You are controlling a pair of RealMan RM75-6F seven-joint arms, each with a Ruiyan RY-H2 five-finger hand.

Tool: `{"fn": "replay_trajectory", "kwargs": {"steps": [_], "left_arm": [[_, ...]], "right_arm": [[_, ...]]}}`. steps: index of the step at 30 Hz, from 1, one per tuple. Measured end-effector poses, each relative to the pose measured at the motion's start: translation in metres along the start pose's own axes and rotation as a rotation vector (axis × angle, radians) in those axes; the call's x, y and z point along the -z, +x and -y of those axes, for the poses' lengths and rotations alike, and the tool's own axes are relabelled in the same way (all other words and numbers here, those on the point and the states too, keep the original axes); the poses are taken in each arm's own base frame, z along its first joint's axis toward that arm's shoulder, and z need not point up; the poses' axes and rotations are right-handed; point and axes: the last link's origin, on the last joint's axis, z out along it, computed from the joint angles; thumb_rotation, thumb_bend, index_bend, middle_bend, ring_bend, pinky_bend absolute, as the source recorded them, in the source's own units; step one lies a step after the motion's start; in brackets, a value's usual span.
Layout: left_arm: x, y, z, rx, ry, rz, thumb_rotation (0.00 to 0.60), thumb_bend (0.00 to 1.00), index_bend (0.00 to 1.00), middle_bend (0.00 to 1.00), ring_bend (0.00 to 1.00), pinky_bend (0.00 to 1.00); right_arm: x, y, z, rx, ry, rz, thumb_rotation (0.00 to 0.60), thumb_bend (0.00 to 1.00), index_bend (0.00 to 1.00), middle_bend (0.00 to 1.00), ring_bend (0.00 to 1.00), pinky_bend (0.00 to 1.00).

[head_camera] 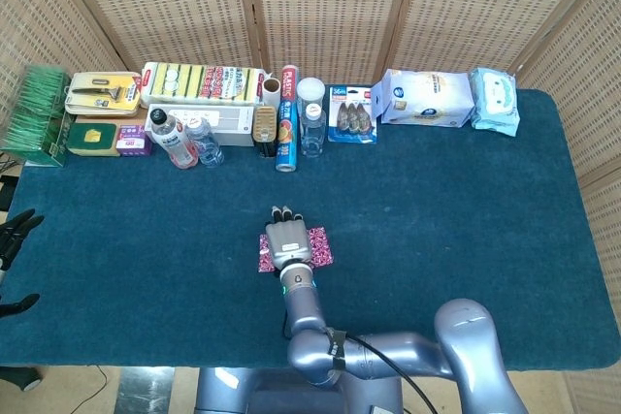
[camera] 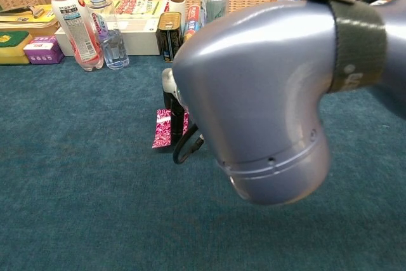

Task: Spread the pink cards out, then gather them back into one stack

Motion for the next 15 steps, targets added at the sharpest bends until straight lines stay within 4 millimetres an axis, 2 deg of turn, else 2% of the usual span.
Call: {"fn": "replay_trajectory", "kwargs": {"steps": [8, 15], "left_arm": [[-0.001, -0.002, -0.001, -0.008, 0.005, 0.004, 0.600, 0.05, 0.00, 0.00, 0.00, 0.05], [-0.002, -0.004, -0.002, -0.018, 0.012, 0.008, 0.600, 0.05, 0.00, 0.00, 0.00, 0.05]], "right_arm": [[0.007, 0.013, -0.020, 0.050, 0.022, 0.011, 0.600, 0.23, 0.47, 0.06, 0.00, 0.15], [0.008, 0.013, -0.043, 0.122, 0.019, 0.021, 0.600, 0.23, 0.47, 0.06, 0.00, 0.15]]}}
